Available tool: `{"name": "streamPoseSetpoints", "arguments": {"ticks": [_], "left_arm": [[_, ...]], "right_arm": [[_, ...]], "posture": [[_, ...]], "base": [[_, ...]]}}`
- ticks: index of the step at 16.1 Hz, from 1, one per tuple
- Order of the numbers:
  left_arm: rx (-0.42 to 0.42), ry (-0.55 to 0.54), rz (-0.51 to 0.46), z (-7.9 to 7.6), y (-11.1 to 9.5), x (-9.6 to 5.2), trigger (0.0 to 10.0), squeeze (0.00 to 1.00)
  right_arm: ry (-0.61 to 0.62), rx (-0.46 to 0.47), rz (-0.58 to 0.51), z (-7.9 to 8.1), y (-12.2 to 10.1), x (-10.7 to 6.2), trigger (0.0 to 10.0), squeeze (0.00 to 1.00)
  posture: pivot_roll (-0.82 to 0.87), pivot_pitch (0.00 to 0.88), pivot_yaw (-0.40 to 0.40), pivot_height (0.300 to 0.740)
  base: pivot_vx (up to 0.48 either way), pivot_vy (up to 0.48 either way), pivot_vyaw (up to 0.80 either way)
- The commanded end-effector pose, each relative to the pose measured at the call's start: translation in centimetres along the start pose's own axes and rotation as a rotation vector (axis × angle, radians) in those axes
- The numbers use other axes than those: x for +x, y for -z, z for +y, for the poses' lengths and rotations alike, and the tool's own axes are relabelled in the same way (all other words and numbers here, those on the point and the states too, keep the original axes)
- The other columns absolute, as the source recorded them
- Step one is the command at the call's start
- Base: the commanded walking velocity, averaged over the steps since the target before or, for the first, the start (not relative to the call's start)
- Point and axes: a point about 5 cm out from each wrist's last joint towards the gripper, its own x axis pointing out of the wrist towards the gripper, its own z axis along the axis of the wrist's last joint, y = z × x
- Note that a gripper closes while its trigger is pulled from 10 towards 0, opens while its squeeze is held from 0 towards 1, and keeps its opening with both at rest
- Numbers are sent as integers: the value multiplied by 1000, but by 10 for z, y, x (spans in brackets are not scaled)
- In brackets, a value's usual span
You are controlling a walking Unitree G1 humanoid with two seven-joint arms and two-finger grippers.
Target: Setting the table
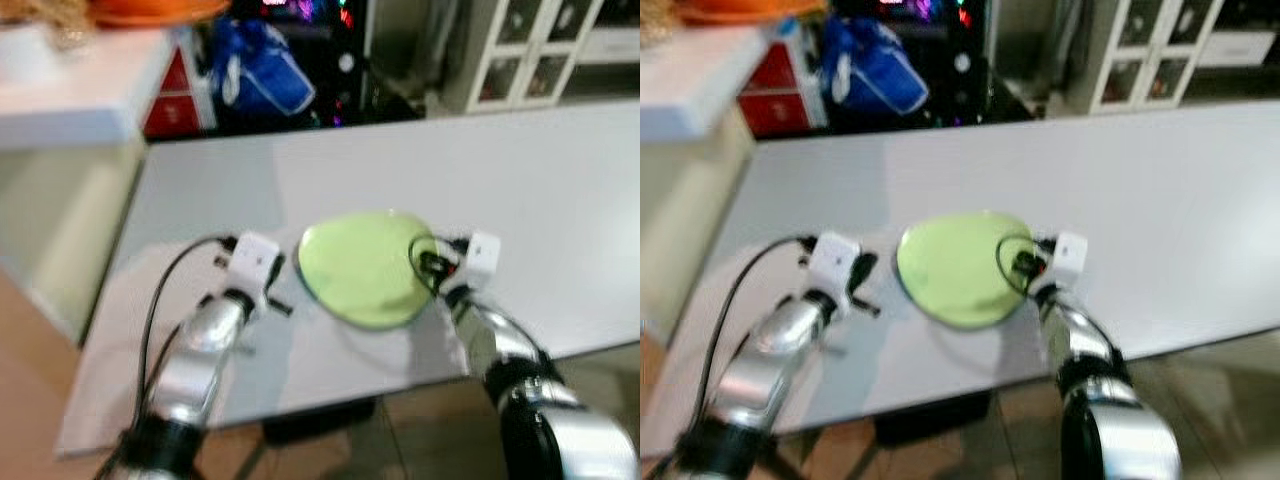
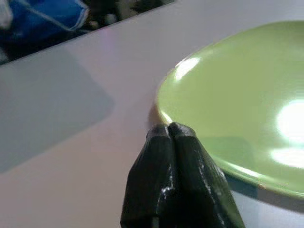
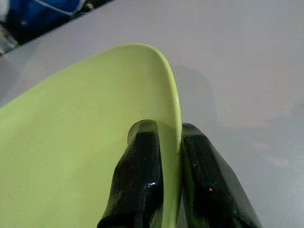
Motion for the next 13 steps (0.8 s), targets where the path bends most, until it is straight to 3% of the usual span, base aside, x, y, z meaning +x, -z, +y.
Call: {"name": "streamPoseSetpoints", "arguments": {"ticks": [1,6,13], "left_arm": [[20,-31,-11,10,-4,-4,10000,0],[39,-42,-6,16,-2,-11,10000,0],[59,-41,7,16,0,-21,10000,0]], "right_arm": [[109,-138,331,-25,70,-27,10000,0],[153,-186,367,-25,73,-28,10000,0],[201,-244,469,-32,100,-45,10000,0]], "posture": [[83,0,39,740],[102,0,43,740],[119,0,45,740]], "base": [[0,0,0],[0,0,0],[0,0,0]]}}
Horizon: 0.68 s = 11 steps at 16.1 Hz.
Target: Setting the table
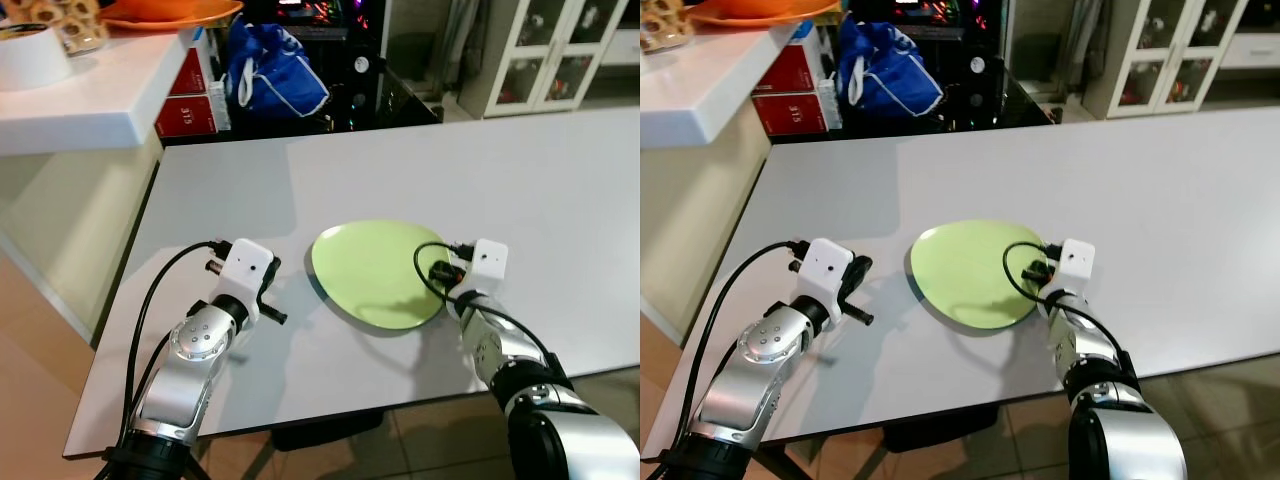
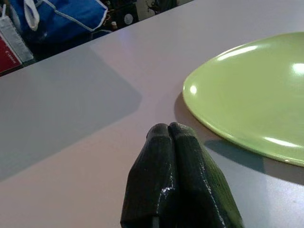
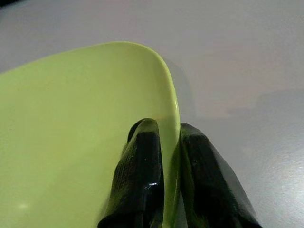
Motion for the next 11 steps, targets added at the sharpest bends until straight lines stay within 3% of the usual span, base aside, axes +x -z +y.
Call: {"name": "streamPoseSetpoints", "arguments": {"ticks": [1,2,3,8,11], "left_arm": [[24,-3,1,4,-2,-3,10000,0],[26,-3,3,4,-2,-4,10000,0],[31,-2,3,6,-3,-4,10000,0],[40,0,8,7,-6,-6,10000,0],[53,5,9,9,-10,-5,10000,0]], "right_arm": [[86,-196,405,-23,98,-35,10000,0],[86,-202,412,-23,100,-36,10000,0],[85,-226,429,-23,105,-39,10000,1000],[111,-317,494,-27,121,-49,10000,1000],[106,-320,496,-24,123,-49,10000,1000]], "posture": [[121,0,47,740],[123,0,48,740],[133,0,53,740],[151,0,61,740],[164,0,68,740]], "base": [[0,0,0],[0,0,0],[0,0,0],[0,0,0],[0,0,0]]}}
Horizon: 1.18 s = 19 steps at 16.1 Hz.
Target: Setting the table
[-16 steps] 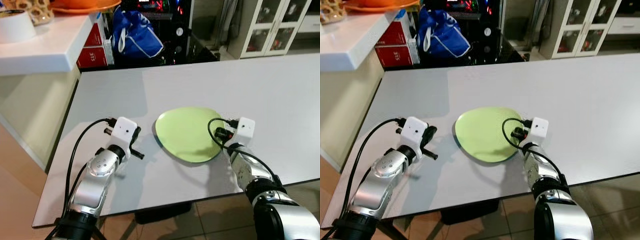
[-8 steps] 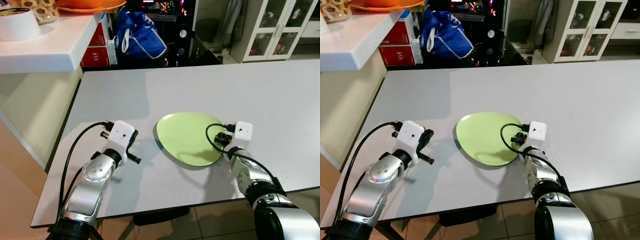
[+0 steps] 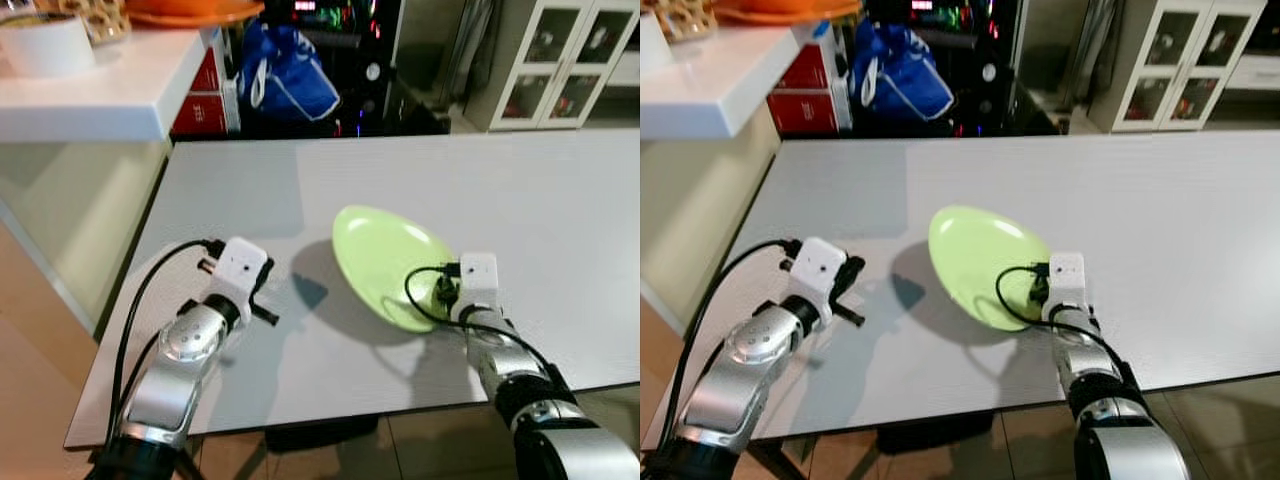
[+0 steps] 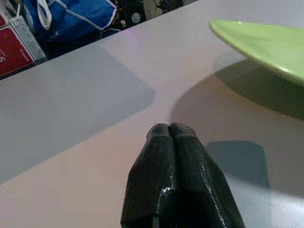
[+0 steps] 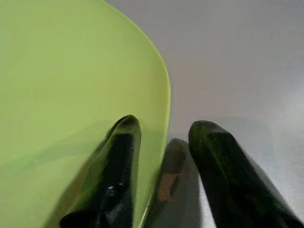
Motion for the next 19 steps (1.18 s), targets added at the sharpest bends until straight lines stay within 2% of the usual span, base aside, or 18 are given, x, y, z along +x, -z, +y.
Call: {"name": "streamPoseSetpoints", "arguments": {"ticks": [1,6,7,8,10,14,16,19], "left_arm": [[18,-1,-13,3,-8,2,10000,0],[24,-1,-16,4,-11,3,10000,0],[25,-7,-15,5,-10,1,10000,0],[25,-9,-15,5,-10,1,10000,0],[19,-20,-19,4,-10,1,10000,0],[7,-35,-33,3,-10,5,10000,0],[-9,-43,-44,-1,-11,8,10000,0],[-25,-41,-50,-9,-10,12,10000,0]], "right_arm": [[-43,-42,467,12,109,-41,10000,1000],[-27,-42,453,11,105,-39,10000,1000],[-35,-114,423,11,101,-36,10000,1000],[-43,-134,410,12,99,-35,10000,0],[-81,-154,299,19,77,-25,10000,0],[-105,-134,138,19,43,-12,10000,0],[-114,-140,52,15,24,-7,10000,0],[-118,-152,-20,5,6,-3,10000,0]], "posture": [[166,0,71,740],[174,0,70,740],[176,0,66,740],[177,0,62,740],[168,0,55,740],[144,0,22,740],[128,0,-1,740],[110,0,-20,740]], "base": [[0,0,0],[0,0,0],[0,0,0],[0,0,0],[0,0,0],[0,0,0],[0,0,0],[0,0,0]]}}
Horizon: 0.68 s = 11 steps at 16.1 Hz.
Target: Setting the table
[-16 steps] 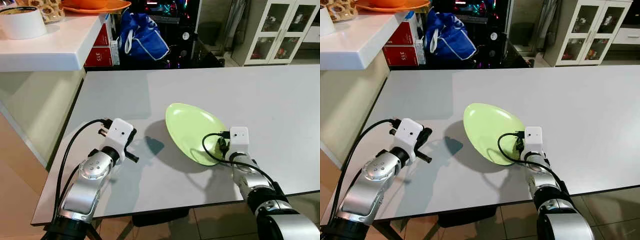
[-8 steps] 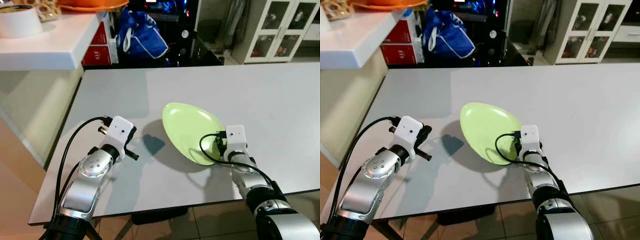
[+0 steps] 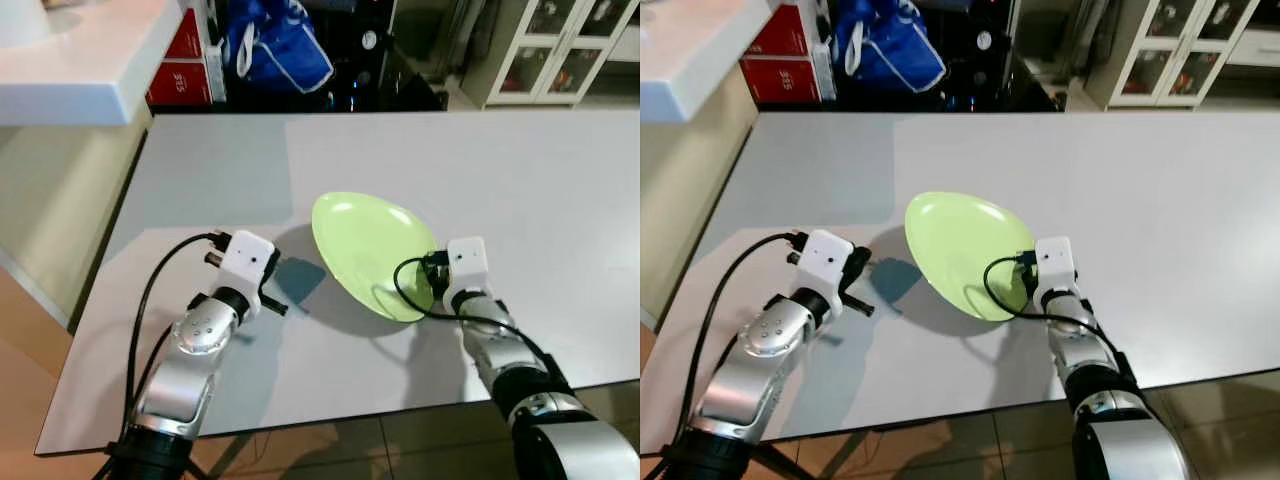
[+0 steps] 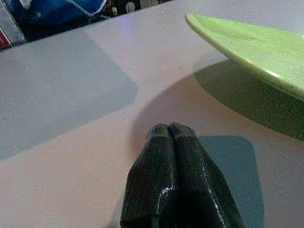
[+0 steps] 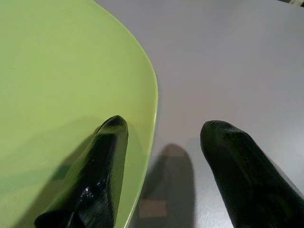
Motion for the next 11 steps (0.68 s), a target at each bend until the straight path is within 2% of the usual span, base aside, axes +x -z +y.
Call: {"name": "streamPoseSetpoints", "arguments": {"ticks": [1,7,11], "left_arm": [[8,-3,-10,-3,-2,3,10000,0],[-4,-31,-32,-3,-4,11,10000,0],[-15,-33,-39,-7,-3,13,10000,0]], "right_arm": [[-40,-28,134,1,30,-10,10000,0],[-59,-62,-53,-18,-22,3,10000,0],[-64,-52,-60,-20,-26,3,10000,0]], "posture": [[107,0,-27,740],[96,0,-62,740],[94,0,-71,740]], "base": [[0,0,0],[0,0,0],[0,0,0]]}}
